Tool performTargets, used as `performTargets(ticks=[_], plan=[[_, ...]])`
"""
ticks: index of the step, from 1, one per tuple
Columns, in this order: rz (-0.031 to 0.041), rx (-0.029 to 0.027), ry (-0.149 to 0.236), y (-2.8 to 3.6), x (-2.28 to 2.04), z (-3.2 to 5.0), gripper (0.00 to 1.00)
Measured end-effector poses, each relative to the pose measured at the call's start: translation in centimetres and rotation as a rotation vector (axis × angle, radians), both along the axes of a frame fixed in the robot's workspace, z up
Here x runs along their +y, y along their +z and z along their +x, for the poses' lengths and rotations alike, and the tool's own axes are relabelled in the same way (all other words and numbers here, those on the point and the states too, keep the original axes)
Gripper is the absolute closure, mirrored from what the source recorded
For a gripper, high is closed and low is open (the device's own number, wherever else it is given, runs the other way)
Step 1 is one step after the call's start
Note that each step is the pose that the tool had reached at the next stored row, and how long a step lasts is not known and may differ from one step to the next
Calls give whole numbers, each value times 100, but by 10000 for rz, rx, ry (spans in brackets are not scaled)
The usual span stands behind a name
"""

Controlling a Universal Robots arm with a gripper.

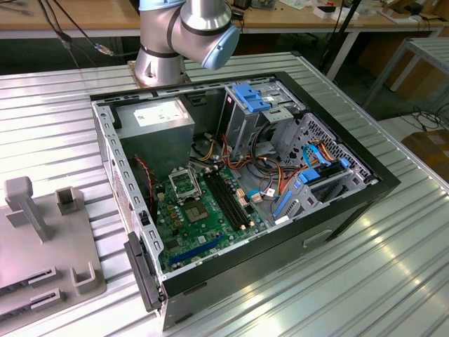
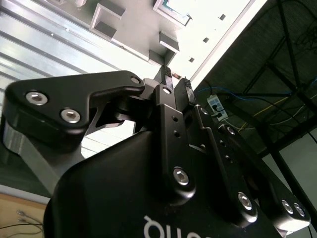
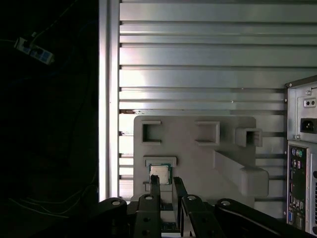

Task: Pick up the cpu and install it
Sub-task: 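Pick up the cpu and move it towards the insertion slot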

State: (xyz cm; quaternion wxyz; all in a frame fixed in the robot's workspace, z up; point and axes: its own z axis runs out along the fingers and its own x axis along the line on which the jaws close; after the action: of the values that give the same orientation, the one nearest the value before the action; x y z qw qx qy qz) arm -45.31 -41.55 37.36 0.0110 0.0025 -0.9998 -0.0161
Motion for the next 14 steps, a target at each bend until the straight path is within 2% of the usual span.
performTargets(ticks=[3, 5, 7, 9, 14], plan=[[0, 0, 58, 0, 0, 0, 75], [0, 1, 240, -1, 0, 0, 75], [-1, 2, 508, -4, 0, -1, 75], [1, -1, 1009, -23, 0, -7, 75], [-5, 31, 1183, -85, -22, -20, 75]])
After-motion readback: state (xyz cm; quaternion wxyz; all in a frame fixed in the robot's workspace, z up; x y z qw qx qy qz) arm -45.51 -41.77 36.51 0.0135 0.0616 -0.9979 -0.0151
